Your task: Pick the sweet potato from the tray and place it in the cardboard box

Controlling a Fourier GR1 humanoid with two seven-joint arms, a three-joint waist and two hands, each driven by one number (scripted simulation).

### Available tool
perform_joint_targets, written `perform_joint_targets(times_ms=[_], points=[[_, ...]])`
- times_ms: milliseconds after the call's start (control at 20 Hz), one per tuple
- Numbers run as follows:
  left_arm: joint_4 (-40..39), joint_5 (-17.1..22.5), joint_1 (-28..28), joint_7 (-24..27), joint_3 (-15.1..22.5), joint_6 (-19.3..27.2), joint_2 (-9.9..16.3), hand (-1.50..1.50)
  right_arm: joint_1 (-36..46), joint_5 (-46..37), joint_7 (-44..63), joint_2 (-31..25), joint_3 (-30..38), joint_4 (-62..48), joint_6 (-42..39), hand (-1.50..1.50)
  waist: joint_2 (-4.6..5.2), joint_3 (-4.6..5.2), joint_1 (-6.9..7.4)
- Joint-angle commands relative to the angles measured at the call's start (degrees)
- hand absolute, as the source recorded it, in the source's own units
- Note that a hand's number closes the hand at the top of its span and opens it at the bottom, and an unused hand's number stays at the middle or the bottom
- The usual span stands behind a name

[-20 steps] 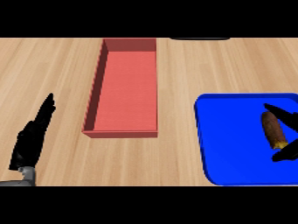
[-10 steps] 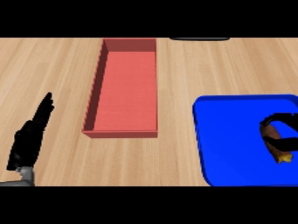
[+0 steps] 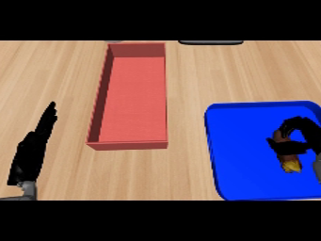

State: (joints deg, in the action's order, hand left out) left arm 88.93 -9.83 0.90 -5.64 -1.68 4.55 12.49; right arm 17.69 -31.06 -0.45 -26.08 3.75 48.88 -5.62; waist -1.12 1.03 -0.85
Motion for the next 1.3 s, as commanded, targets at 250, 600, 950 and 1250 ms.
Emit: perform_joint_targets(times_ms=[250,600,950,1250], points=[[-0.52,-0.42,1.2,-0.34,-0.85,0.36,0.71,0.0,-1.88,-18.74,28.63,10.36,-10.44,9.95,18.58,1.5,-0.89,-0.05,-1.37],[-0.45,0.83,0.75,-0.56,-1.43,-0.28,0.58,0.0,-0.59,-33.51,51.79,21.62,-20.43,24.35,20.97,1.5,-0.95,-0.38,-2.08],[-0.98,0.48,0.58,0.33,-0.49,-0.11,-0.57,0.0,5.24,-41.63,65.51,25.94,-35.27,46.54,20.33,1.5,-0.21,-0.82,-0.45],[3.61,-0.01,2.17,-0.5,0.69,-1.68,0.3,0.0,18.92,-43.33,79.35,26.03,-42.08,50.61,13.5,1.5,0.77,-0.98,2.02]])
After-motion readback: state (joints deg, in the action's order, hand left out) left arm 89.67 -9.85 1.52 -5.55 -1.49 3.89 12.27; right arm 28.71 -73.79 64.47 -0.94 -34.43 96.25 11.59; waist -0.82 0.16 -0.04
